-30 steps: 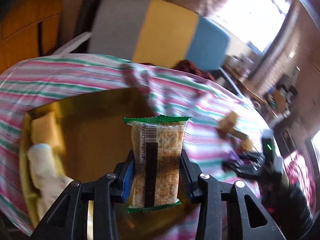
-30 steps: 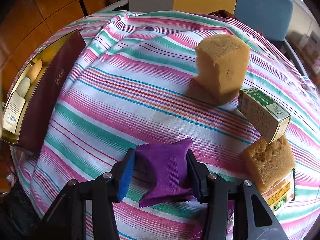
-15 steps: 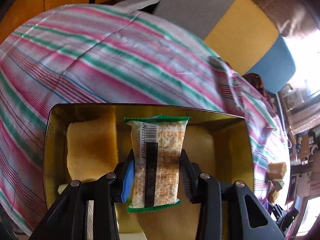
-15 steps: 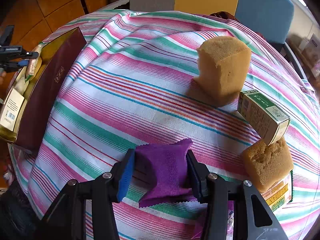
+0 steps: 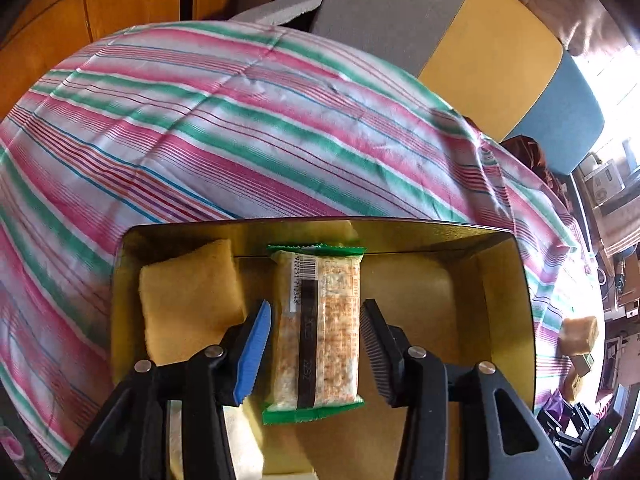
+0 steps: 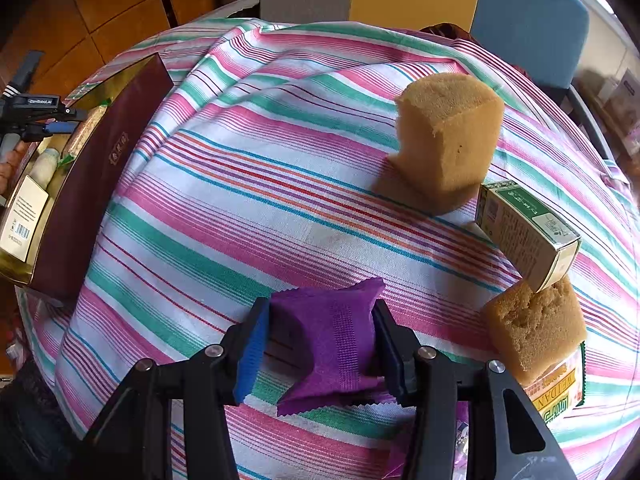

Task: Organize objects
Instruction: 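Lower the snack bar into the gold box and open the left gripper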

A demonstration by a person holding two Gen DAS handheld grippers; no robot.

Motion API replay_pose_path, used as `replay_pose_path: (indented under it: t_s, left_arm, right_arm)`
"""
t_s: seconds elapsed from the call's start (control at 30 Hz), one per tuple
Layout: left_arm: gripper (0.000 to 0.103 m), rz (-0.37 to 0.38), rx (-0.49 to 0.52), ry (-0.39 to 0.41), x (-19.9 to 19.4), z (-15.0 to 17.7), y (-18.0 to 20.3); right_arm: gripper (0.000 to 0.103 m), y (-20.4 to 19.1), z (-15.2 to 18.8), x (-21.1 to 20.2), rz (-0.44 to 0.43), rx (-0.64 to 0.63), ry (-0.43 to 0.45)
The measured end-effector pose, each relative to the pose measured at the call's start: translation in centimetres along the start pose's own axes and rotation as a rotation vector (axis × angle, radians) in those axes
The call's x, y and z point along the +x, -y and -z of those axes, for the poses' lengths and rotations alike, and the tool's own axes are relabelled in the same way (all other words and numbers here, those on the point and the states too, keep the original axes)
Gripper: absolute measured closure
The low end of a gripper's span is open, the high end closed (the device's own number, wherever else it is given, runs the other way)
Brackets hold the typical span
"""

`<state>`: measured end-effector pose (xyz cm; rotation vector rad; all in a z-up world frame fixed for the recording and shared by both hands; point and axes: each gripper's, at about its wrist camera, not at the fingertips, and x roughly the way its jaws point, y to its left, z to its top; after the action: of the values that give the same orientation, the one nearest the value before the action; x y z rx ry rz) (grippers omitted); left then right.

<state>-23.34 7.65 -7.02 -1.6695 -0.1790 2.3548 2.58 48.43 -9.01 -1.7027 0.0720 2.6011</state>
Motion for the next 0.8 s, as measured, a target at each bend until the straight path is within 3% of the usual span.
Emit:
replay_pose_path:
  t_s: [0.1, 0.17, 0.27, 0.33, 0.6, 0.8]
  left_arm:
    - [0.056, 0.005, 0.052, 0.077, -3.0, 1.1, 0.9]
    - [0.056, -0.043, 0.126, 0.176, -5.8, 2.7, 2.0]
    - [0.056, -0.042, 0.215, 0.323, -10.0, 6.5, 3.0]
    - [0.056, -0.031, 0.23, 0.376, -11.6, 9.0, 3.3]
    - [0.056, -0.003, 0.277, 0.417, -14.1, 14.9, 4.0]
    - [0.056, 0.014, 0.309, 0.414, -14.0, 16.4, 4.0]
  right_arm:
    - [0.052, 0.0, 0.1, -0.1, 0.002, -0.001, 0.001]
    - [0.052, 0.0, 0.2, -0.2, 0.005, -0.003, 0.003]
    - [0.052, 0.1, 0.3, -0.4, 0.008, -0.003, 0.005]
    - [0.052, 0.0, 0.3, -0.3, 0.011, -0.004, 0.005]
    - [0.052, 0.0, 0.7, -0.7, 0.038, 0.015, 0.011]
    - [0.052, -1.2, 0.3, -0.1, 0.08, 0.068, 0.016]
